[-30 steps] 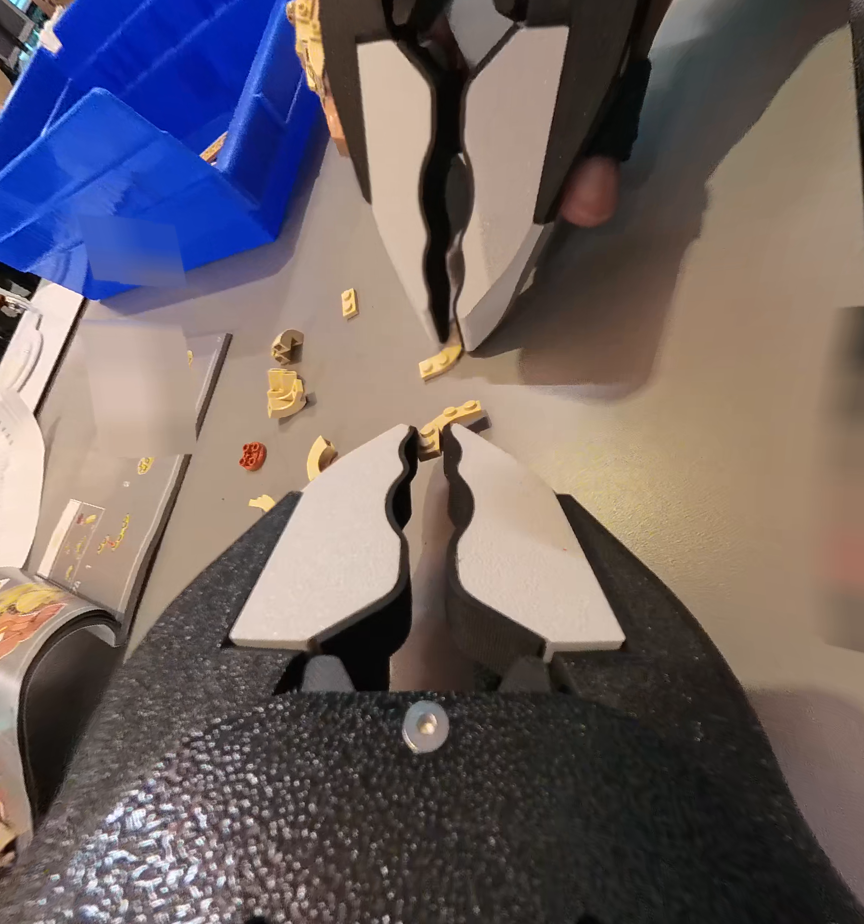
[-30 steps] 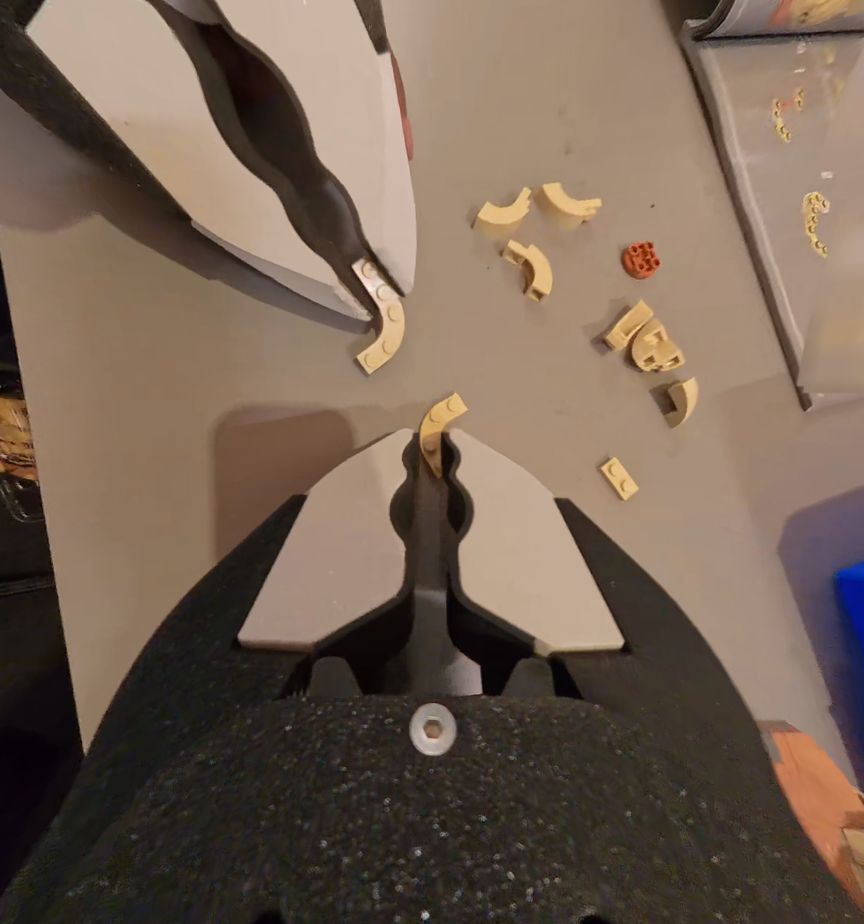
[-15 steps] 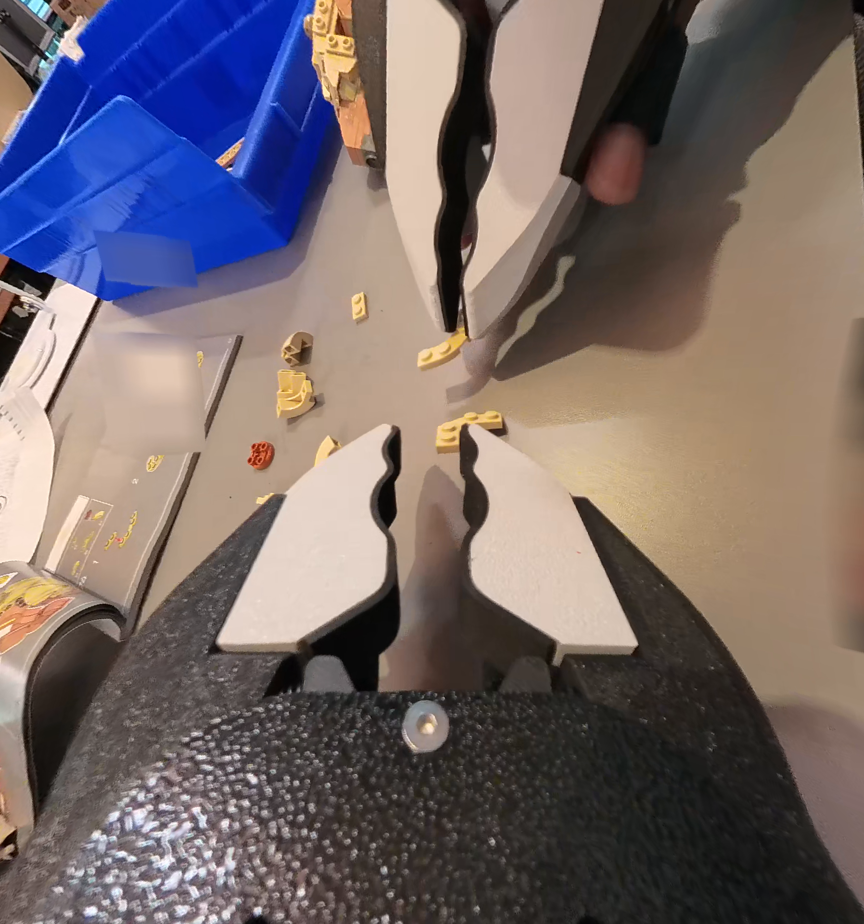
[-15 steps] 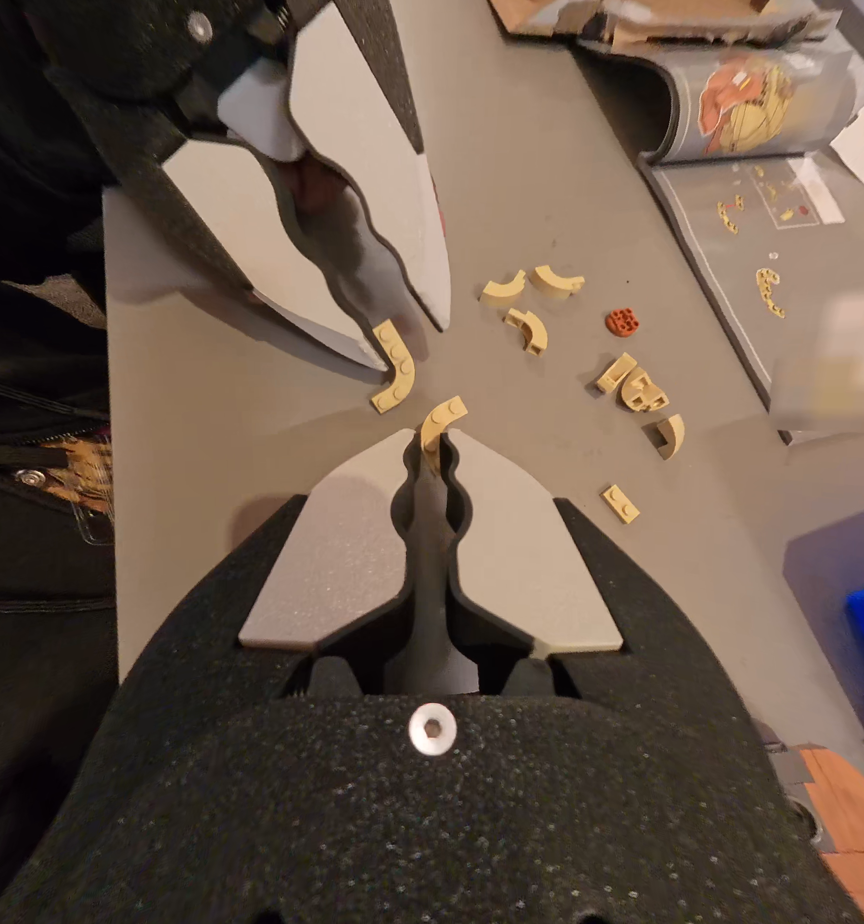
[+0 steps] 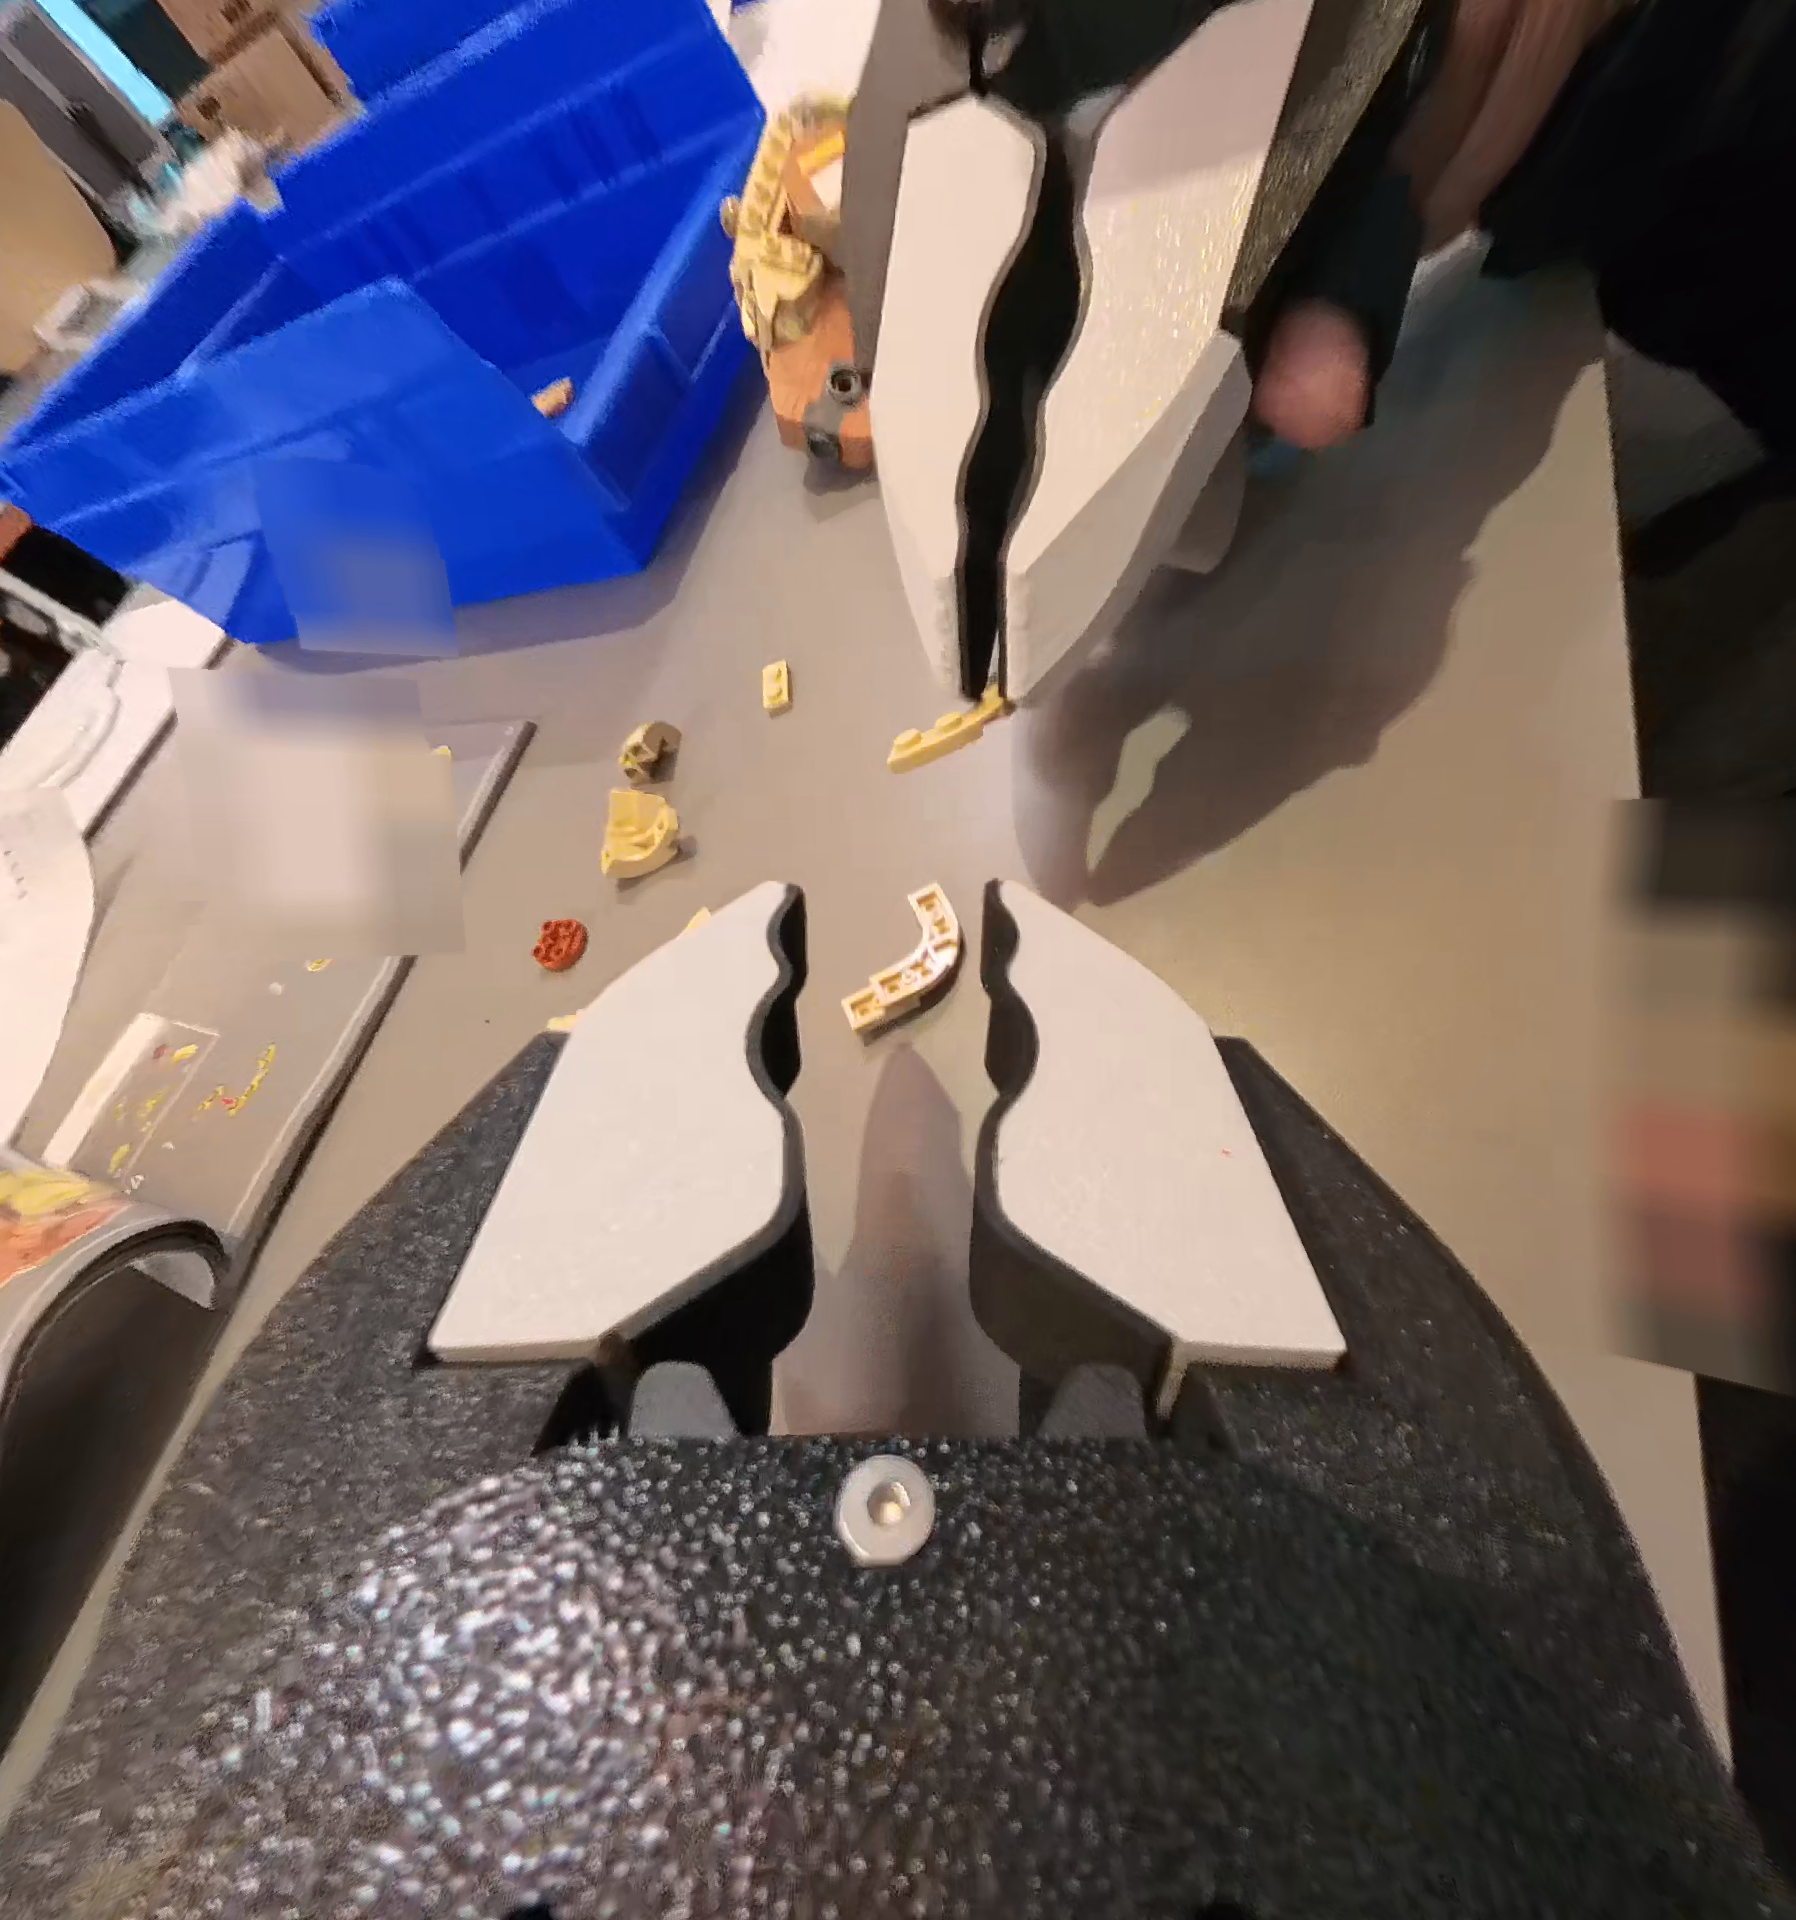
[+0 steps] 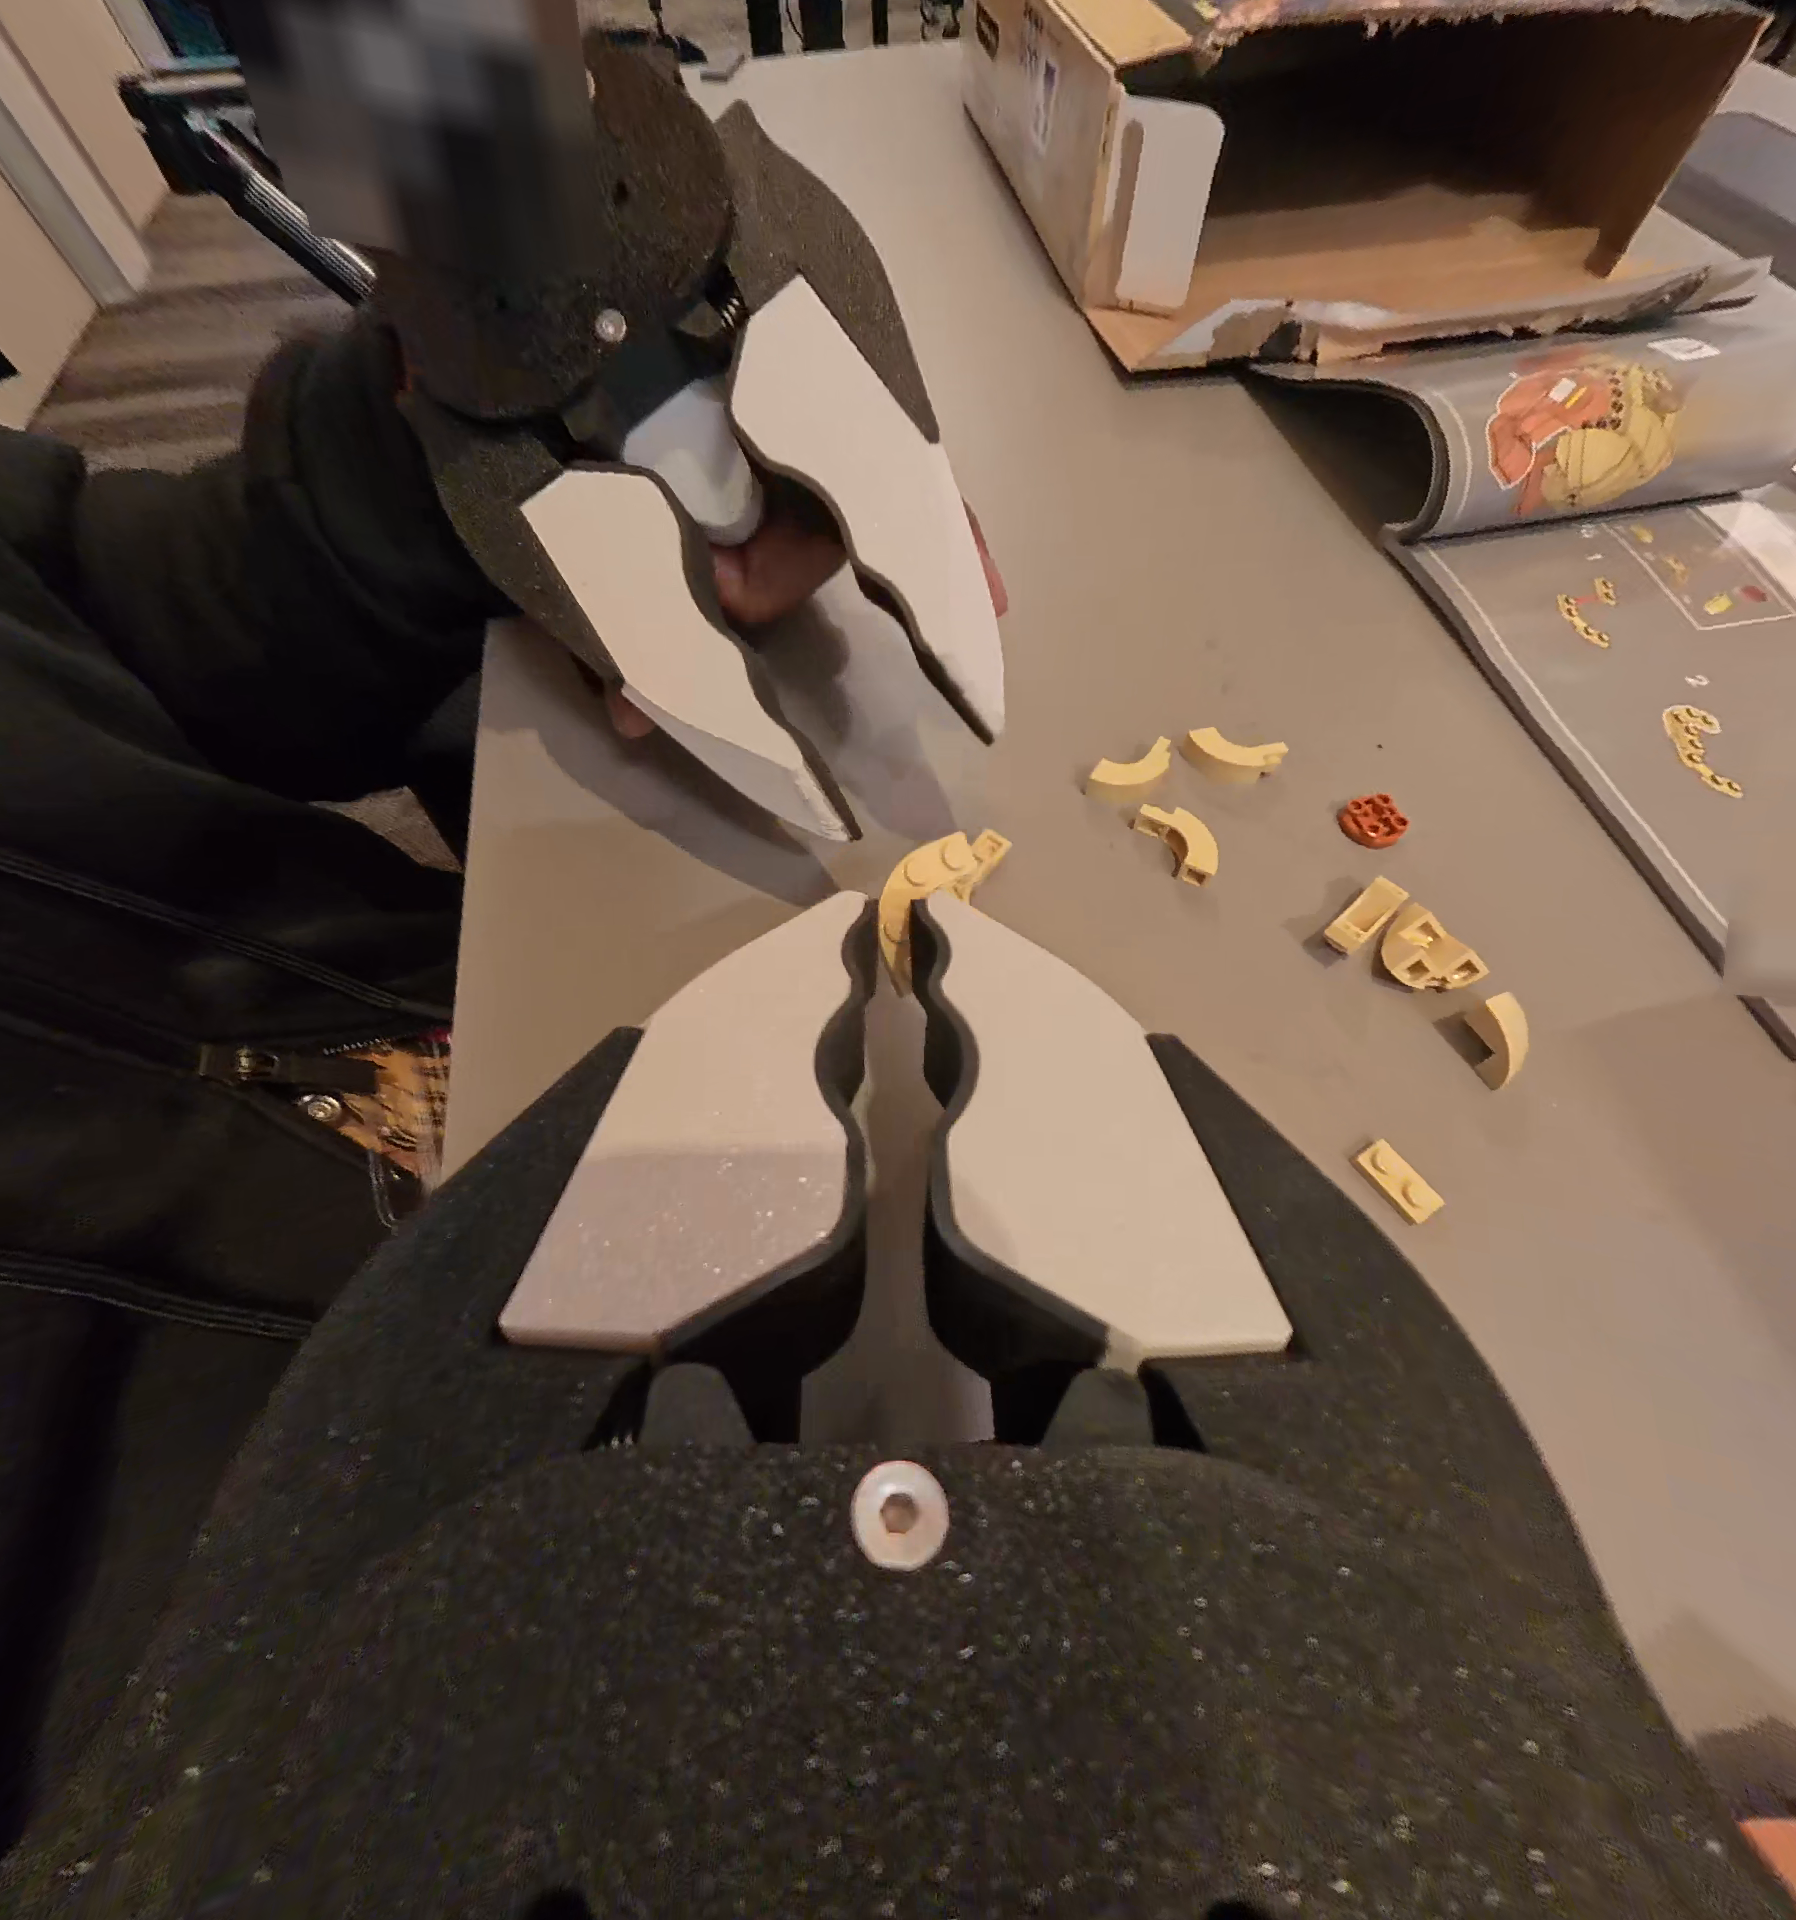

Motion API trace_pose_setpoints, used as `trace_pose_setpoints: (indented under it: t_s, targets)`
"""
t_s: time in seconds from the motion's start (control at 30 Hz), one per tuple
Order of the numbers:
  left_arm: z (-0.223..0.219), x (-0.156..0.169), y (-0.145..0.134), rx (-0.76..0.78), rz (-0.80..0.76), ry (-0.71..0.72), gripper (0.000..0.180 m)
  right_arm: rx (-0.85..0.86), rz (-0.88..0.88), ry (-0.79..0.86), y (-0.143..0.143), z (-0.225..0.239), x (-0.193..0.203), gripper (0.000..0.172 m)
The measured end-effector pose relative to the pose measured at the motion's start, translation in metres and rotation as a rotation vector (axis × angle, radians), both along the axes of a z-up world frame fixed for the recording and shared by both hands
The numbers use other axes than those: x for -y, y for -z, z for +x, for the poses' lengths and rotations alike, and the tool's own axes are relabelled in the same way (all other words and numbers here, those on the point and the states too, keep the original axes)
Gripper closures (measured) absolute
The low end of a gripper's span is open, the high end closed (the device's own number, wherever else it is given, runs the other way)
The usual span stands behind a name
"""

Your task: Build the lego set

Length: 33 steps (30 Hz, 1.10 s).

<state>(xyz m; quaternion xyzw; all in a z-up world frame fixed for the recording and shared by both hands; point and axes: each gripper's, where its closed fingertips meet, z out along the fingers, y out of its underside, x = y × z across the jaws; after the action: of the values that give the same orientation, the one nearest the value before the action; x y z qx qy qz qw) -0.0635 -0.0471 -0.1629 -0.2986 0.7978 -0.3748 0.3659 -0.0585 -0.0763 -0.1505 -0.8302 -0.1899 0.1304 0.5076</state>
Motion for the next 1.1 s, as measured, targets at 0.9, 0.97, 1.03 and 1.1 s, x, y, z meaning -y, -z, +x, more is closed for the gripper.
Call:
trace_pose_setpoints:
  t_s: [0.9,0.97,1.03,1.1]
  targets:
    - [-0.007,0.004,-0.041,-0.222,-0.825,-0.023,0.162,0.485,0.399,0.133,-0.035,-0.011,-0.024,0.167]
    - [-0.004,0.001,-0.042,-0.207,-0.842,-0.047,0.159,0.474,0.403,0.152,-0.036,-0.013,-0.025,0.167]
    - [-0.003,0.002,-0.045,-0.195,-0.859,-0.038,0.158,0.49,0.401,0.165,-0.034,-0.015,-0.028,0.167]
    - [-0.003,0.005,-0.046,-0.195,-0.855,-0.023,0.16,0.545,0.405,0.187,-0.033,-0.014,-0.029,0.167]
